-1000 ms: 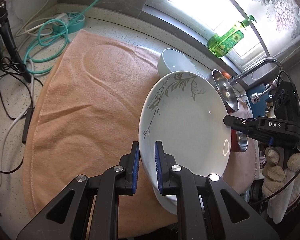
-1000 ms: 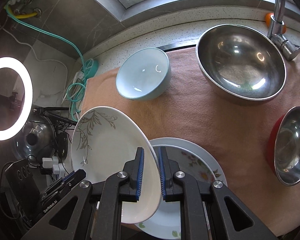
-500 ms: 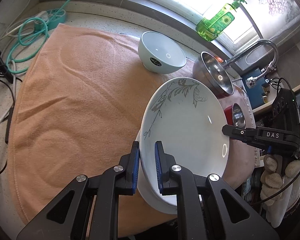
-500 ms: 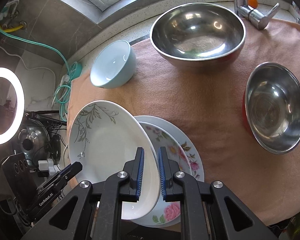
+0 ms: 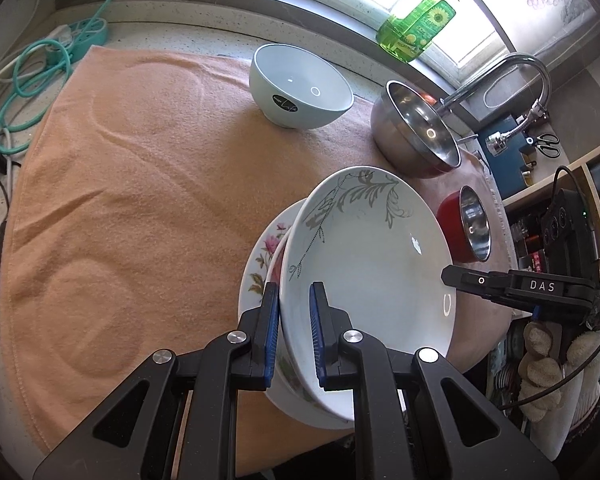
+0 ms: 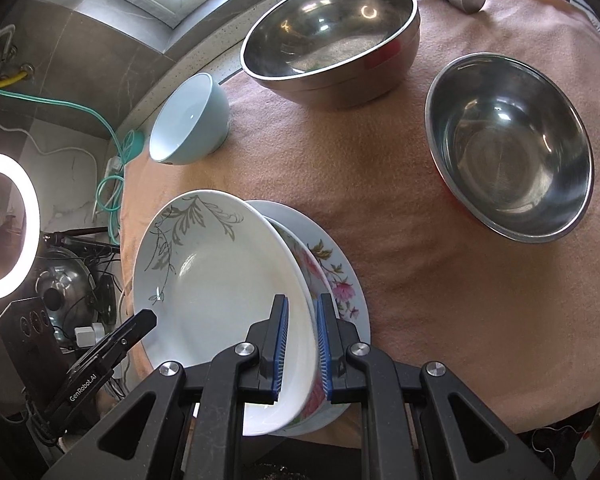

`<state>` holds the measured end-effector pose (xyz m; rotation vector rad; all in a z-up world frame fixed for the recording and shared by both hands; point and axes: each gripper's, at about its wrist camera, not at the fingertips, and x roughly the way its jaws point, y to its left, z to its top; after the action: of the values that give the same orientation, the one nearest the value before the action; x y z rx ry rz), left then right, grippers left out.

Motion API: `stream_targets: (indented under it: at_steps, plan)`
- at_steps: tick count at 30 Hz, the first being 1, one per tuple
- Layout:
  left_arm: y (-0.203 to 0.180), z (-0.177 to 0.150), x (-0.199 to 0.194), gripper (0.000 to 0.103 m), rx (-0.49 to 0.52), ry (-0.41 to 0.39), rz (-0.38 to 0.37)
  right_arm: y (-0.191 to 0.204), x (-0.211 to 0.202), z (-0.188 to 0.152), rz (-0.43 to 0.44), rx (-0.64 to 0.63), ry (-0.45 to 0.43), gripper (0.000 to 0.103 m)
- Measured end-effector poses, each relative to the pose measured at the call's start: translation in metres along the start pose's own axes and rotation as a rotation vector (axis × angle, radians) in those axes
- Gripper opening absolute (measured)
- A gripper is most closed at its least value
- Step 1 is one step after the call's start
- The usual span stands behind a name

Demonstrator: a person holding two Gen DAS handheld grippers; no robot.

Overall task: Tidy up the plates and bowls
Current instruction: 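Lower the leaf-patterned plate onto the rose-patterned plate with the left tool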

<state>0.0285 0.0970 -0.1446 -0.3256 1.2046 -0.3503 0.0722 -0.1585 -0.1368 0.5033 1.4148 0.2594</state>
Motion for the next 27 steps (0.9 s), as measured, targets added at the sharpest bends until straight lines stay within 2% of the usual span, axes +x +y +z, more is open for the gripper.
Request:
stream_targets:
  at_steps: [27]
  plan:
    - [0.001, -0.003, 0.011, 0.013, 0.01, 0.03, 0.013, -0.003, 0.008, -0.006, -0.027, 0.001, 0.014, 0.013]
